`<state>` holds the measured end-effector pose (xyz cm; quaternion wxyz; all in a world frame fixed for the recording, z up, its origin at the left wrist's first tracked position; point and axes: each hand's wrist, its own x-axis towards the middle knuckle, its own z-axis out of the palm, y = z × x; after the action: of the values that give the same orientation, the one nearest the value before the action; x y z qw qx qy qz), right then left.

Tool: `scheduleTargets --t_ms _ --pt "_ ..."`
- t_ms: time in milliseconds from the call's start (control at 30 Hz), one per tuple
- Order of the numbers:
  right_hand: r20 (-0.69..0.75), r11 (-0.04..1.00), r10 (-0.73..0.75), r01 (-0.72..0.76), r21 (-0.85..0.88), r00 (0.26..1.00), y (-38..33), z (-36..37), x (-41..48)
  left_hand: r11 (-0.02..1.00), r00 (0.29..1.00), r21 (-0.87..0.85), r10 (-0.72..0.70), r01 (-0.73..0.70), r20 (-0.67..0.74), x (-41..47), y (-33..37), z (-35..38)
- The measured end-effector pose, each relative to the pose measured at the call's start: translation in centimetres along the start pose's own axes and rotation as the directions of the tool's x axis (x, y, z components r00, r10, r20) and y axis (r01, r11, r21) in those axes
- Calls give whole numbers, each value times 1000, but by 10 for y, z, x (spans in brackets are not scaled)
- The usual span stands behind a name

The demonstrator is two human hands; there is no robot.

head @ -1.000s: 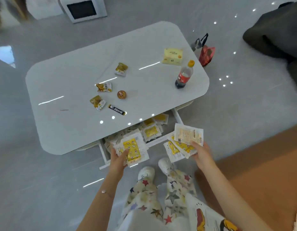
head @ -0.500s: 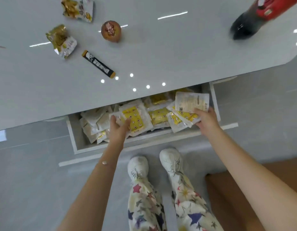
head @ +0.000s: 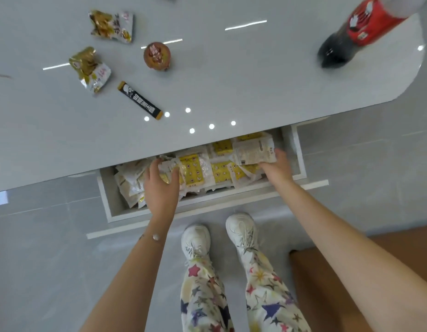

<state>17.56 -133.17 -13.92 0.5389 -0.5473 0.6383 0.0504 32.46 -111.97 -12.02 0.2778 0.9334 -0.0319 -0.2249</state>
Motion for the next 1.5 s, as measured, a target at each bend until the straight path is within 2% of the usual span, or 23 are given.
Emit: scheduleTargets --t_ms 133,267,367,467,567,667,733,867,967,1167,1333,1500 --pt "22 973 -146 148 -179 989 -48 -25 -50 982 989 129 125 -135 76 -14 29 -57" --pt "104 885 -354 369 -286 930 -110 -54 -118 930 966 271 218 -249 141 -34 74 -130" --pt "196 709 -516 544 -449 834 -163 -80 -177 845 957 450 249 -290 149 -60 113 -192" --pt "277 469 -615 625 -624 738 -211 -104 -235 819 963 507 230 -268 138 -89 144 -253" --pt "342 310 -643 641 -702 686 -245 -118 -289 846 958 450 260 -285 118 -123 168 -307" --pt "411 189 -640 652 -734 649 -272 -119 -345 916 955 272 275 -296 110 -160 186 -347" --pt "448 113 -660 669 -734 603 -286 -112 -379 928 950 204 301 -313 86 -184 191 -366" --pt "564 -67 -673 720 -690 478 -301 -87 -435 884 941 338 338 -323 15 -218 177 -398" --pt "667 -198 -655 772 -605 355 -301 -59 -473 911 953 333 287 -242 -92 -236 151 -427" --pt "832 -436 -526 785 -441 175 -292 17 -541 960 955 278 103 -23 -277 -268 73 -492" --pt "892 -543 -446 768 -340 79 -282 100 -600 970 928 195 -66 146 -366 -285 -8 -545" --pt "929 -566 -370 791 -232 7 -260 192 -658 955 875 132 -183 267 -447 -308 -99 -597"
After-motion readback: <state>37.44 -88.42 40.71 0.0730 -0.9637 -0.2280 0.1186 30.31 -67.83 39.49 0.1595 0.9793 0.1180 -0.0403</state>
